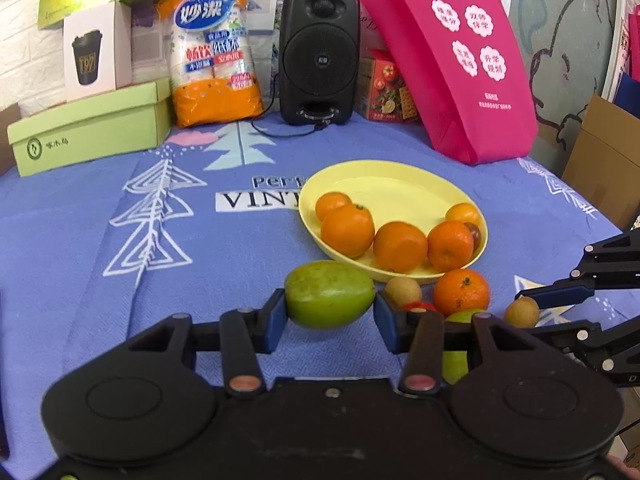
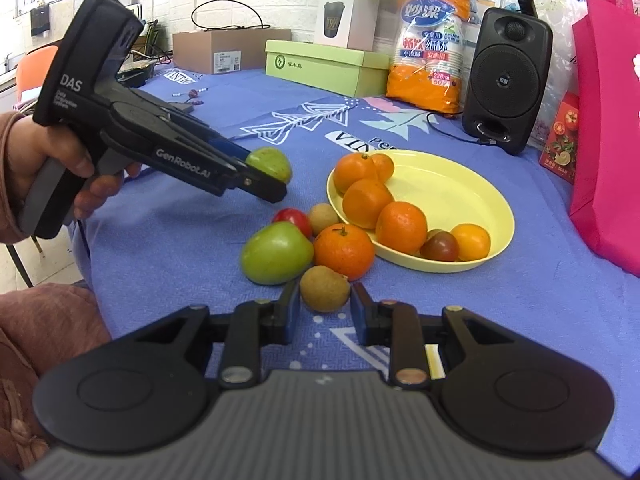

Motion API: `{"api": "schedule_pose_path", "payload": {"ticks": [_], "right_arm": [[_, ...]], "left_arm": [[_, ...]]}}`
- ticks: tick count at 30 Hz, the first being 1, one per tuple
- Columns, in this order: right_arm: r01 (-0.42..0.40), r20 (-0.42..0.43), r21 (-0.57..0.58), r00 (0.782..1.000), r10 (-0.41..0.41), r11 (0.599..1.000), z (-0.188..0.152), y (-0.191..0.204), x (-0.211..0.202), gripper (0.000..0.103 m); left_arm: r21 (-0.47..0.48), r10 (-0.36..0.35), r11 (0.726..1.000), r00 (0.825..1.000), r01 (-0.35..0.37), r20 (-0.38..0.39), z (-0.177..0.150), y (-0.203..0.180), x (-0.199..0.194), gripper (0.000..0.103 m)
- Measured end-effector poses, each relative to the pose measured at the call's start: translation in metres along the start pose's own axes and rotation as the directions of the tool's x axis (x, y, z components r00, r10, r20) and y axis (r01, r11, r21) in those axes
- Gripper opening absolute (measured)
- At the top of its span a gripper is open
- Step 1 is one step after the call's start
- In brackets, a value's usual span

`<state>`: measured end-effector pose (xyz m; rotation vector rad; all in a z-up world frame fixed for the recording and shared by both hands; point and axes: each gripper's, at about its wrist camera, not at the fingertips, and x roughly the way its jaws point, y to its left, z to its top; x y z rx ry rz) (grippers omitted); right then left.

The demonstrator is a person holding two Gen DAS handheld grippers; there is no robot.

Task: Organize fruits
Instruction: 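Carry the guava and kiwi toward the yellow plate with both grippers, then open both grippers to release the guava and kiwi onto the yellow plate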

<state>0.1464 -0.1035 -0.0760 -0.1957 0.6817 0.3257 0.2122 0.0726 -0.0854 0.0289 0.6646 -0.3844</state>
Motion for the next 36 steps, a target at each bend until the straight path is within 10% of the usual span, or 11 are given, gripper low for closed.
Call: {"api": "schedule_pose_path", "payload": {"ticks": [36], "right_arm": [[0.124, 0.075, 0.091, 0.989, -0.131, 0.988, 0.055, -0.075, 0.033, 0.028]], "left_arm": [[0.124, -0.075, 0.989, 0.997, 0.076, -0.018, 0.073, -0.041, 0.083, 0.047]]}}
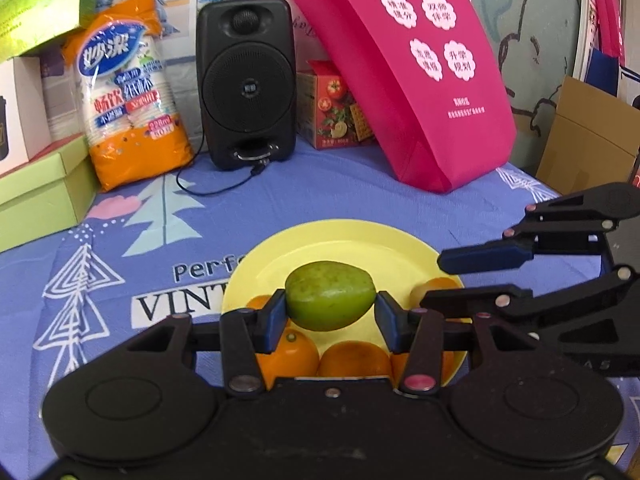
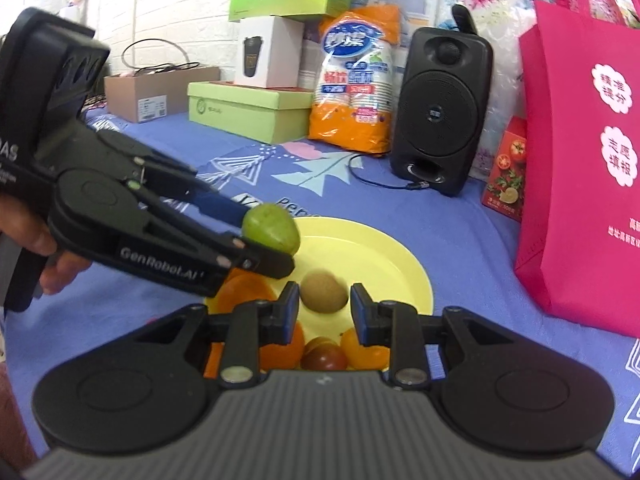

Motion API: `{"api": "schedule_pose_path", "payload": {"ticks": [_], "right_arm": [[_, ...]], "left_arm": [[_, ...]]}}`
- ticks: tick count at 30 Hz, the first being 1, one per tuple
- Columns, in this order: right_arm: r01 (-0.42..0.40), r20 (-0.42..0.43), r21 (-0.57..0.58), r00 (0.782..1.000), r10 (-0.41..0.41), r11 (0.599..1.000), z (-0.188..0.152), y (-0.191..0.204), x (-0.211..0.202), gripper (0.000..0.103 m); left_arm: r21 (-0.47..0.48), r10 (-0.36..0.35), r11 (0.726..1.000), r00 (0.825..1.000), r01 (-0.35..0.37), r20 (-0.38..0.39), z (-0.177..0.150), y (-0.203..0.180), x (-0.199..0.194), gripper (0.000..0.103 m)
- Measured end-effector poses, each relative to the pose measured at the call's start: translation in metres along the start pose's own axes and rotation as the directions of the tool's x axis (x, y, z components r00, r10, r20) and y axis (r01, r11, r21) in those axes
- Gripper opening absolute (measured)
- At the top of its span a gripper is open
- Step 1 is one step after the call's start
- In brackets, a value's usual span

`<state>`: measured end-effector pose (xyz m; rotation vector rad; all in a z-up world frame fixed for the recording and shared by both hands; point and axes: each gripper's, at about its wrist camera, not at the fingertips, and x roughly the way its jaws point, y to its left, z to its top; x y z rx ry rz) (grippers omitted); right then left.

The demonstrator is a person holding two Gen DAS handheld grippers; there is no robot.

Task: Organize fruits
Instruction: 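Open both grippers to release the guava and kiwi onto the yellow plate, then move the left gripper to the green apple while the right gripper approaches a tangerine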

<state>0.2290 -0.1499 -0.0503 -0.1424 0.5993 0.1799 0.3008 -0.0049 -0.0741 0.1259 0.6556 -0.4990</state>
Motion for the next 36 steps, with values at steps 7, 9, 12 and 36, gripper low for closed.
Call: {"api": "schedule_pose_path", "payload": {"ticks": [7, 9, 12, 36], "right_arm": [[0.007, -0.002, 0.018, 1.000, -0.007, 1.000, -0.004, -0.004, -0.003, 0.034], [0.006, 0.000, 0.024, 1.000, -0.006, 1.000, -0.006, -0.004, -0.007, 0.034], [0.005, 0.002, 0.026, 1.000, -0.005, 1.000, -0.009, -0.003, -0.014, 0.036], [-0.056, -0.051, -0.015, 0.997, 0.055, 0.998, -0.042, 0.031, -0.044, 0.052]], "left_arm": [[0.005, 0.013, 1.000, 1.000, -0.013, 0.009, 0.000, -0.002, 0.000, 0.059], [0.008, 0.017, 1.000, 1.000, -0.017, 0.007, 0.000, -0.003, -0.001, 0.059], [0.006, 0.020, 1.000, 1.000, -0.020, 0.018, -0.002, -0.005, -0.006, 0.064], [-0.139, 0.126, 0.982, 0.991, -0.130, -0.038, -0.076, 0.035, -0.085, 0.071]]}}
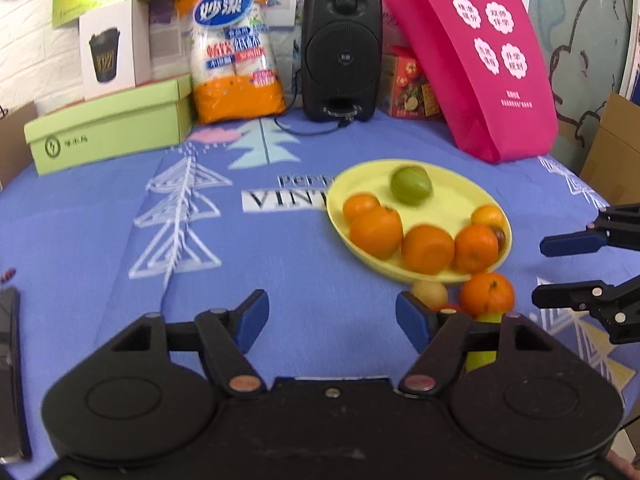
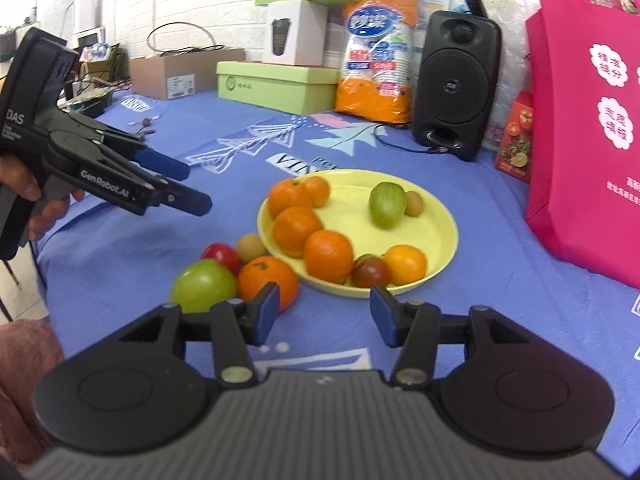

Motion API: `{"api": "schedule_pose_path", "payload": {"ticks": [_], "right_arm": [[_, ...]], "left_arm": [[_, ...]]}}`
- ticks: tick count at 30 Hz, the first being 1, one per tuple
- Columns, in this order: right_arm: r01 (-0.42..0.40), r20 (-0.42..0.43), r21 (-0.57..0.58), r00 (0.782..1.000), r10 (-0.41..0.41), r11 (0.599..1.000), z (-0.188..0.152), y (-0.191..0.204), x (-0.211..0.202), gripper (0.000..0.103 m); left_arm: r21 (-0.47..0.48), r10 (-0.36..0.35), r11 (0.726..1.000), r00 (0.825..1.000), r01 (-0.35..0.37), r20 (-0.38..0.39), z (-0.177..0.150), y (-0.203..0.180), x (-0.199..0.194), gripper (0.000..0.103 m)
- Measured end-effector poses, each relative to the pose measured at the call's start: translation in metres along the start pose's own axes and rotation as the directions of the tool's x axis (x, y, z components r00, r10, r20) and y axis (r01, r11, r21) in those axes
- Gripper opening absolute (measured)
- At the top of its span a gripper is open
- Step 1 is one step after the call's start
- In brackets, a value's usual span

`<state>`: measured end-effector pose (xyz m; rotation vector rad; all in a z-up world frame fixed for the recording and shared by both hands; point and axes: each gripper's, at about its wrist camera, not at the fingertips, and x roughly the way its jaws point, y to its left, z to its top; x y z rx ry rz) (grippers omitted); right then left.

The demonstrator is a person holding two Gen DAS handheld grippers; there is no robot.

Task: Organize fruits
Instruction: 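Move the left gripper to the green apple while the right gripper approaches a tangerine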

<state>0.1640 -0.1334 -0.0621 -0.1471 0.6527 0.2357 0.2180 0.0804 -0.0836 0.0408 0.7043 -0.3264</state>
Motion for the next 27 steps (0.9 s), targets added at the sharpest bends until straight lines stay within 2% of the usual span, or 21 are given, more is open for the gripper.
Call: {"api": "schedule_pose_path", "payload": {"ticks": [7, 13, 21, 27], "right_arm": [[-0.046, -0.025, -0.044, 0.999, 0.045, 0.998, -0.007, 0.019, 0.000, 0.054], [-0.054, -0.041, -0.049, 0.998, 0.052, 0.997, -0.010, 0.026, 0.003, 0.058], [-0.035, -0.059, -0.032, 0.998, 0.033, 0.999, -0.013, 0.020, 0.008, 0.061], [-0.024, -0.054, -0.015, 0.998, 0.023, 1.000, -0.012, 0.016, 0.008, 0.061]], "left_arm": [[0.002, -0.029, 1.000, 0.999, 0.029, -0.033, -0.018, -0.012, 0.002, 0.071], [-0.004, -0.047, 0.999, 0.998, 0.047, -0.037, -0.030, -0.017, -0.008, 0.071], [-0.001, -0.184, 0.983, 0.982, 0.184, -0.032, -0.039, -0.043, -0.021, 0.071], [0.039, -0.216, 0.975, 0.975, 0.218, -0.051, -0.041, -0.068, -0.006, 0.071]]}}
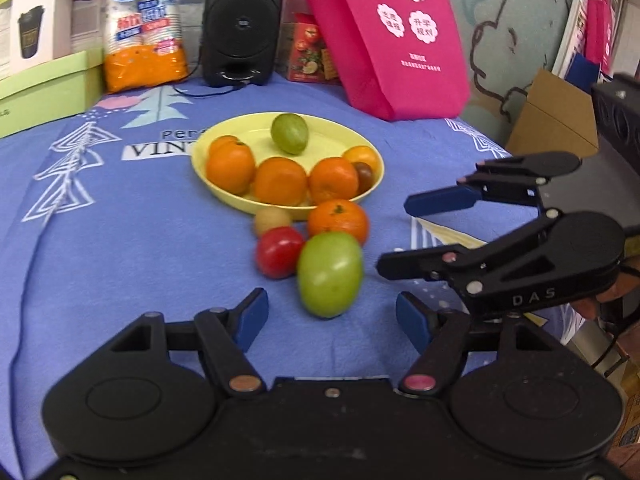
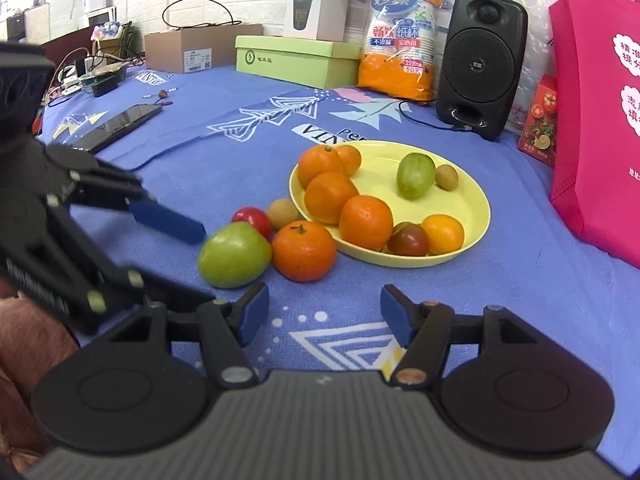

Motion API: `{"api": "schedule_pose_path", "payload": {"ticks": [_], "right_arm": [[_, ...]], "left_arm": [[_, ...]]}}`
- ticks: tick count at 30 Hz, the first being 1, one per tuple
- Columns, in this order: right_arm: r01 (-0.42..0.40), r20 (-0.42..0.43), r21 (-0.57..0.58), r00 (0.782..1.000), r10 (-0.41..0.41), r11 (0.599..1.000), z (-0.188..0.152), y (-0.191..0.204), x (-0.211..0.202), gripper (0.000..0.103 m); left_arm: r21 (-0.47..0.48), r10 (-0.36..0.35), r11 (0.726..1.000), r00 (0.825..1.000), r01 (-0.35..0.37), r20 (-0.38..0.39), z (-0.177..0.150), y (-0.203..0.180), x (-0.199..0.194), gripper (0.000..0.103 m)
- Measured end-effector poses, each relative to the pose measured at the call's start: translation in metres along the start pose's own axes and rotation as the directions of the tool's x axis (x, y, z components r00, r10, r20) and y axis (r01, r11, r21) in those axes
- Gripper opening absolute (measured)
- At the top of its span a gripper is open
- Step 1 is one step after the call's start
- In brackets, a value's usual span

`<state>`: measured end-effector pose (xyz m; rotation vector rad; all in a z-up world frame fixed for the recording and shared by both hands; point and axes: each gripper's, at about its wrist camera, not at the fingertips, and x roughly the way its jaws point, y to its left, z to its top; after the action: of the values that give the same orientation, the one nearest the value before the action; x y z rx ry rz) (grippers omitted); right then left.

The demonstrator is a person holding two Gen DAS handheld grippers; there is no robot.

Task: Organize fruits
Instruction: 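Move the left gripper to the green apple while the right gripper approaches a tangerine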

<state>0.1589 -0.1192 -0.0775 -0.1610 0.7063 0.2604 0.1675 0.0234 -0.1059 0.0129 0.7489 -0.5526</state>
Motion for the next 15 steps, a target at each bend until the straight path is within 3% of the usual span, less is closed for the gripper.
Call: {"api": "schedule_pose_path", "payload": {"ticks": [5, 10, 15], "right_arm": [[-0.016, 0.026, 0.028, 1.000, 0.016, 0.999, 0.005, -0.005, -0.001, 0.060], [-0.083, 0.020, 0.092, 0.996, 0.081, 0.992, 0.011, -0.013, 0.008, 0.045], [-0.100, 0.010, 0.107, 0.995, 0.099, 0.989, 0.015, -0.016, 0.015, 0.044]], "left_arm": [[0.017, 0.009, 1.000, 1.000, -0.009, 0.005, 0.002, -0.005, 0.006, 0.071], [0.044, 0.045, 0.998, 0.999, -0.045, 0.012, 0.003, -0.006, 0.010, 0.069], [0.049, 0.054, 0.997, 0.998, -0.054, 0.018, 0.002, -0.001, 0.012, 0.066]]}}
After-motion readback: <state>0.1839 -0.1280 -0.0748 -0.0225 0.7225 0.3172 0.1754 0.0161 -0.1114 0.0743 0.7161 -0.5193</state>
